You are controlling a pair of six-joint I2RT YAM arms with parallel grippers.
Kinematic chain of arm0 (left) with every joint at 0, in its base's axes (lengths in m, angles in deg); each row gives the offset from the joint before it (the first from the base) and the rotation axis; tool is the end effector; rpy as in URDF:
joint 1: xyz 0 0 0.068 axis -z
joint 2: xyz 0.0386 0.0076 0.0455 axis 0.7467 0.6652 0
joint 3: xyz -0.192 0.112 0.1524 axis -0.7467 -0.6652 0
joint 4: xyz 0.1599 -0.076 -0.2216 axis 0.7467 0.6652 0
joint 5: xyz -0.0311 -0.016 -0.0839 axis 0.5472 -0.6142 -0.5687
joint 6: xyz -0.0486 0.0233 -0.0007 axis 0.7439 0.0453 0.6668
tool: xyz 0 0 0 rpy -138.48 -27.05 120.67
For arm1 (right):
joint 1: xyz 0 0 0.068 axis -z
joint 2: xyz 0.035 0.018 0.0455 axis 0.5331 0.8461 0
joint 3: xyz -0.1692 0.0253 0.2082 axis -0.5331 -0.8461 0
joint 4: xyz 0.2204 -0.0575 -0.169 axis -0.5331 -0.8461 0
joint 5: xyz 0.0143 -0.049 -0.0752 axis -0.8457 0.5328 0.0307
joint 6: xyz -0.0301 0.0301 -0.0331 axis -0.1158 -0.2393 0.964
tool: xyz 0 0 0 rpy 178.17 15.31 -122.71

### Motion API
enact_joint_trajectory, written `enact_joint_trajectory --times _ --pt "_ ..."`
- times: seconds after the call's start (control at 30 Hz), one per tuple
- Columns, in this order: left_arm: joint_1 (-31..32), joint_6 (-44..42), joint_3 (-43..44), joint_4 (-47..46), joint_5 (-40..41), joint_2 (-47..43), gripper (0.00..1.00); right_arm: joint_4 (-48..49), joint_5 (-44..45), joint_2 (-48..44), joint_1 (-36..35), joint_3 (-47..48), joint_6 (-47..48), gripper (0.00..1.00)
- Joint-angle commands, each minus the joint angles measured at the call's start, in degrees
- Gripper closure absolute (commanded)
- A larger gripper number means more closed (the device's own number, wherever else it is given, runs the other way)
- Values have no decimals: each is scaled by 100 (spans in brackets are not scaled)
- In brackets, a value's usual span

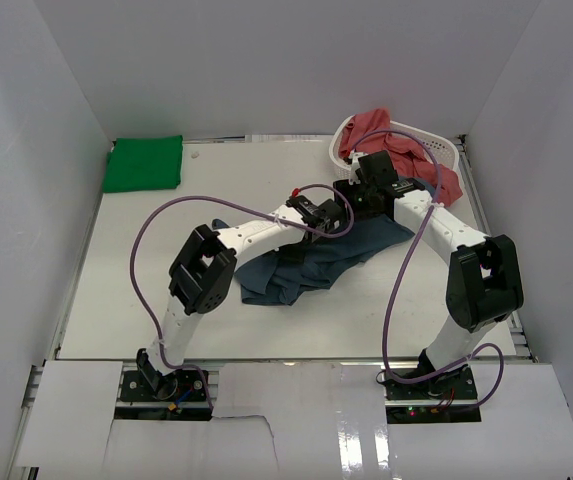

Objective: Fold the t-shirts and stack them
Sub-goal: Flatten out the tshirt

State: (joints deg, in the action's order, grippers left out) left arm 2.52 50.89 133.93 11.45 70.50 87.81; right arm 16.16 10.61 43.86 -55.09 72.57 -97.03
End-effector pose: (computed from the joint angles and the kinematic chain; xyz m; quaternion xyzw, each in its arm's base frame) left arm 0.2918 -0.3260 0.1913 0.1003 0.9493 0.2113 0.2099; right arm 0.3653 0.1574 0.2483 -0.1429 0.9183 0.1317 0.3448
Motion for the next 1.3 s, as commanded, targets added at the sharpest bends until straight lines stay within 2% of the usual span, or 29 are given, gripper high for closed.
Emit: enact_joint_trajectory --times 0.0,0.23,0.4,0.53,0.57,0.63,0.87,1.0,1.13,1.17,1.27 --pt "50 0 155 -34 243 66 34 181 -56 13 20 -23 2 36" --pt "50 131 128 -35 612 146 34 181 -91 4 20 -5 11 35" --pt "41 175 172 -61 727 128 40 181 -127 30 20 -5 11 35" --pt "41 149 199 -61 709 110 52 181 -162 65 20 -5 11 35" --pt "41 140 199 -69 709 110 62 181 -162 74 20 -5 11 35" --pt "41 149 199 -61 683 110 66 181 -179 83 20 -5 11 35" --pt "50 158 260 -52 587 102 66 181 -118 162 20 4 11 35" --pt "41 114 243 -43 525 -64 67 172 224 206 64 126 19 35" --pt "32 96 199 27 481 -337 91 155 146 346 230 442 -25 35" --pt "24 96 190 97 472 -390 100 120 137 382 283 539 -25 35" --pt "-73 149 15 238 411 -697 100 50 94 601 397 952 -16 33"
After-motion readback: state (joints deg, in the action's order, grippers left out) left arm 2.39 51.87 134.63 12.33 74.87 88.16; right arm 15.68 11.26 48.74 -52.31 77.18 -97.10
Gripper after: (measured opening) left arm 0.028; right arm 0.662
